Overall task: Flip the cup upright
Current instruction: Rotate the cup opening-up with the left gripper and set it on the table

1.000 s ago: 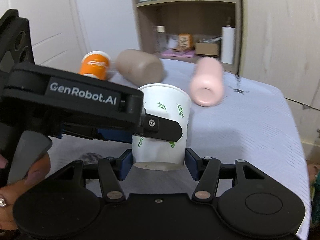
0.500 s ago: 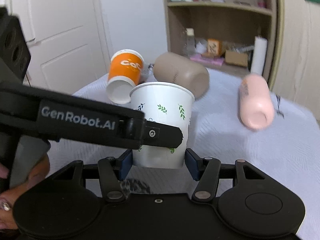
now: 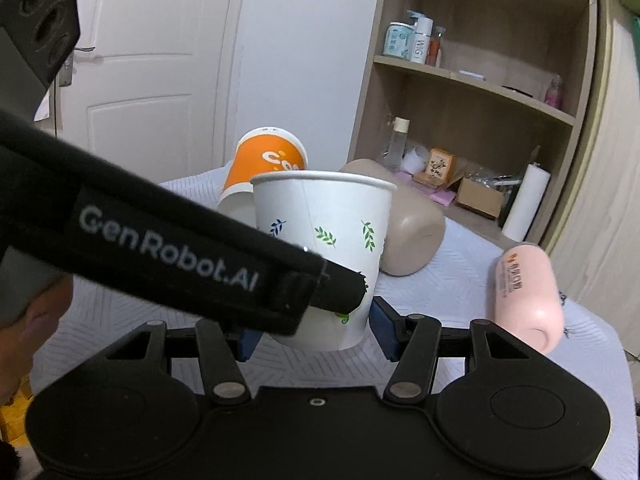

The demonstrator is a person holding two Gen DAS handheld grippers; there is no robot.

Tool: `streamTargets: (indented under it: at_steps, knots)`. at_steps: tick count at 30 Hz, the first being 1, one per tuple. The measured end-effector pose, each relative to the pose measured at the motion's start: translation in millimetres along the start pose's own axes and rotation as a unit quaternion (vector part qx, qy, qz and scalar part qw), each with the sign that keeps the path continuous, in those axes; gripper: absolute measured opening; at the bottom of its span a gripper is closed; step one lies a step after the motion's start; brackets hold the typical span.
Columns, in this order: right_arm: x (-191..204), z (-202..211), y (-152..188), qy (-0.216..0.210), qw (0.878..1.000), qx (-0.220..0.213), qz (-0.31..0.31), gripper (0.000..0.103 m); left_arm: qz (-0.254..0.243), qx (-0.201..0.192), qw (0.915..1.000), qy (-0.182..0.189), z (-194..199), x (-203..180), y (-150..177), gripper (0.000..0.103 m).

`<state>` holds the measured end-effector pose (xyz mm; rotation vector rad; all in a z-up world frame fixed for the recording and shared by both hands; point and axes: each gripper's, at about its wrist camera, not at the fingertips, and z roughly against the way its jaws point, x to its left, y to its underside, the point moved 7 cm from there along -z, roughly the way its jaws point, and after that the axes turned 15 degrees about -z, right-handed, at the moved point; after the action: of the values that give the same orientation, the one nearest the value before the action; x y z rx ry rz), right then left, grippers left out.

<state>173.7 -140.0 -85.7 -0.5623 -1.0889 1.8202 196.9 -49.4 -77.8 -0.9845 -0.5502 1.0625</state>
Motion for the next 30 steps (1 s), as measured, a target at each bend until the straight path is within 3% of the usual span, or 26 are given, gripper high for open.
streamTargets:
  at_steps: [4, 8, 26, 30]
  knots:
    - [-2.1, -12.9, 0.5, 0.003, 1.0, 0.007, -0.007, 0.061, -0.008, 0.007, 0.9999, -0.003, -8.7, 2.4, 2.4, 0.056]
    - [-10.2, -23.6, 3.5, 0.026, 0.999, 0.019, -0.02, 0.061, -0.019, 0.009, 0.9996, 0.018, -15.3, -3.6, 3.7, 0.056]
    - [-31.5, -27.1, 5.9, 0.013, 0.997, 0.044, -0.067, 0.062, -0.048, 0.006, 0.9985, 0.027, -26.6, -19.2, 3.5, 0.054]
    - [-29.6, -25.0, 7.4, 0.021, 0.997, 0.045, -0.06, 0.071, -0.036, 0.01, 0.9987, 0.034, -27.1, -17.6, 5.0, 0.055]
